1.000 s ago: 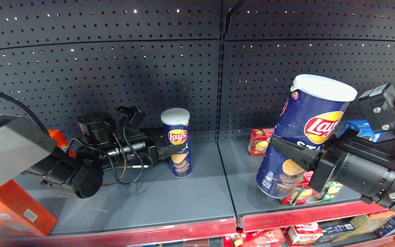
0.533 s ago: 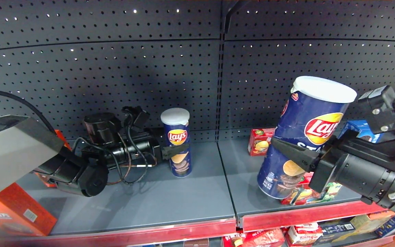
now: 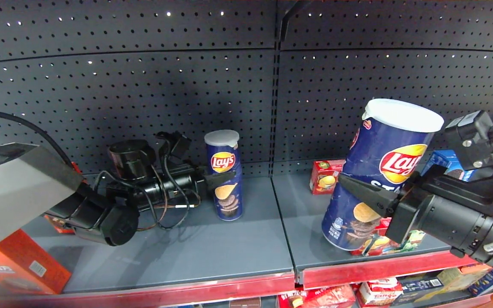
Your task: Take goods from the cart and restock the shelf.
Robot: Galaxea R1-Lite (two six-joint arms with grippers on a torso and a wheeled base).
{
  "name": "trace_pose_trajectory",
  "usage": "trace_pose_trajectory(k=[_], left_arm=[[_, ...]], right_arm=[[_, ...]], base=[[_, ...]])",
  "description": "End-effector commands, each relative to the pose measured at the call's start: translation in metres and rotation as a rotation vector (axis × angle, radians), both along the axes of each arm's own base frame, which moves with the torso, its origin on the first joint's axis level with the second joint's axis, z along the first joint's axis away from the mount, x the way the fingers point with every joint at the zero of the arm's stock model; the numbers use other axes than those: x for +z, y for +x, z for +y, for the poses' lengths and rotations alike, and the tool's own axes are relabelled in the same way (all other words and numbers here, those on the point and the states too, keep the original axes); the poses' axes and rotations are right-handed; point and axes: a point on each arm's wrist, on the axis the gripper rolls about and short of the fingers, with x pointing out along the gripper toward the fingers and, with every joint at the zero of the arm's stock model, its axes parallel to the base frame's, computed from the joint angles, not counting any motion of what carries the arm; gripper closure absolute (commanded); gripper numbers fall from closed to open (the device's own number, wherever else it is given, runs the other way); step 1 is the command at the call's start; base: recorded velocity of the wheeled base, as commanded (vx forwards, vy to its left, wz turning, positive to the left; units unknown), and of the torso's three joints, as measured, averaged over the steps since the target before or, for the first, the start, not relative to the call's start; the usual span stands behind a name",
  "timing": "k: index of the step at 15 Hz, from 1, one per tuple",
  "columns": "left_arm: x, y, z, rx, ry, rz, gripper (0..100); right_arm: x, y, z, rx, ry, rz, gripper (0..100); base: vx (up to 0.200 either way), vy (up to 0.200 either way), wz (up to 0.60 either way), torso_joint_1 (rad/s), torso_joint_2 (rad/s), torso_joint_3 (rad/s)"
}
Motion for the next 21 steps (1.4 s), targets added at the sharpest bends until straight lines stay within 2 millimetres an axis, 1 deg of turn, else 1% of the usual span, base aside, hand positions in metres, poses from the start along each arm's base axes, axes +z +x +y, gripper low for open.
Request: trace_pose_trajectory(k=[1, 3, 4, 7, 9, 12, 13, 14, 18, 21], left_arm=[[0.016, -0.009, -0.006, -0.009, -0.013, -0.032, 100], [0.027, -0.023, -0.012, -0.03, -0.018, -0.047, 100], [0.029, -0.031, -0.013, -0.038, -0.017, -0.042, 100], [0.028, -0.06, -0.017, -0.033, -0.007, -0.011, 100], [0.027, -0.079, -0.016, -0.041, 0.001, 0.007, 100], [0.032, -0.094, -0.011, -0.041, 0.001, 0.005, 100], [0.032, -0.095, -0.011, -0.041, 0.001, 0.007, 100], [0.03, -0.101, -0.009, -0.041, 0.007, 0.016, 100], [0.026, -0.108, -0.006, -0.041, 0.015, 0.033, 100], [0.023, -0.109, -0.007, -0.043, 0.019, 0.041, 100]], right_arm=[[-0.001, -0.001, -0.001, 0.0, 0.0, 0.0, 100], [0.0, -0.002, -0.001, -0.001, 0.004, -0.003, 100], [0.0, -0.002, -0.002, -0.001, 0.003, -0.004, 100], [-0.003, -0.007, -0.006, -0.001, -0.002, 0.002, 100], [-0.007, -0.011, -0.01, -0.004, -0.007, 0.008, 100], [-0.007, -0.01, -0.012, -0.015, -0.006, 0.007, 100], [-0.007, -0.01, -0.012, -0.015, -0.006, 0.007, 100], [-0.006, -0.011, -0.013, -0.015, -0.004, 0.004, 100], [-0.006, -0.011, -0.013, -0.016, -0.004, 0.004, 100], [-0.006, -0.011, -0.014, -0.018, -0.003, 0.003, 100]], base=[[0.0, 0.0, 0.0, 0.0, 0.0, 0.0], [0.0, 0.0, 0.0, 0.0, 0.0, 0.0], [0.0, 0.0, 0.0, 0.0, 0.0, 0.0], [0.0, 0.0, 0.0, 0.0, 0.0, 0.0], [0.0, 0.0, 0.0, 0.0, 0.0, 0.0], [0.0, 0.0, 0.0, 0.0, 0.0, 0.0], [0.0, 0.0, 0.0, 0.0, 0.0, 0.0], [0.0, 0.0, 0.0, 0.0, 0.0, 0.0], [0.0, 0.0, 0.0, 0.0, 0.0, 0.0], [0.0, 0.0, 0.0, 0.0, 0.0, 0.0]])
